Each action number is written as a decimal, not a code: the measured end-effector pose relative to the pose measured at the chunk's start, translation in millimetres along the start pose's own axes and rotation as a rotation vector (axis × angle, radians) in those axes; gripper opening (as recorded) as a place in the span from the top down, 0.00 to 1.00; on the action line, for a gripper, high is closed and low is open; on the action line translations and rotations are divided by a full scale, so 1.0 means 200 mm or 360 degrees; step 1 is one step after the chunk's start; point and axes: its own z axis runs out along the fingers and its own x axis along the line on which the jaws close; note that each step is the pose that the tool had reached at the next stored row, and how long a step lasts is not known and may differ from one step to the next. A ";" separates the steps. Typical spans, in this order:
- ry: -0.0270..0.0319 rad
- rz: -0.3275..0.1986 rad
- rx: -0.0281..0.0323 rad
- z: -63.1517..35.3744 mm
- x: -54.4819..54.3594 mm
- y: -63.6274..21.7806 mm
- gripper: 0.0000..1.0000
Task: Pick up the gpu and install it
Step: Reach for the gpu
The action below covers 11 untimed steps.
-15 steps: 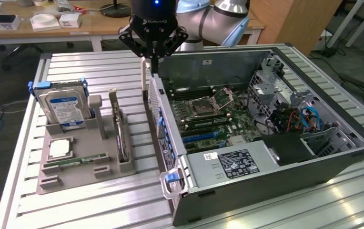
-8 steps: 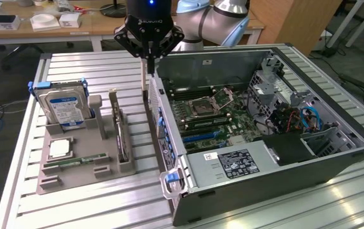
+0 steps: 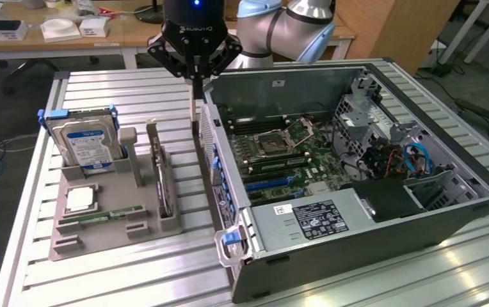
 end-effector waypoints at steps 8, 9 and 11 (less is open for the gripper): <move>0.00000 0.0000 0.00000 -0.001 0.04 -0.003 0.90; 0.00000 0.0000 0.00000 -0.001 0.04 -0.003 0.90; 0.00000 0.0000 0.00000 -0.001 0.05 -0.004 0.90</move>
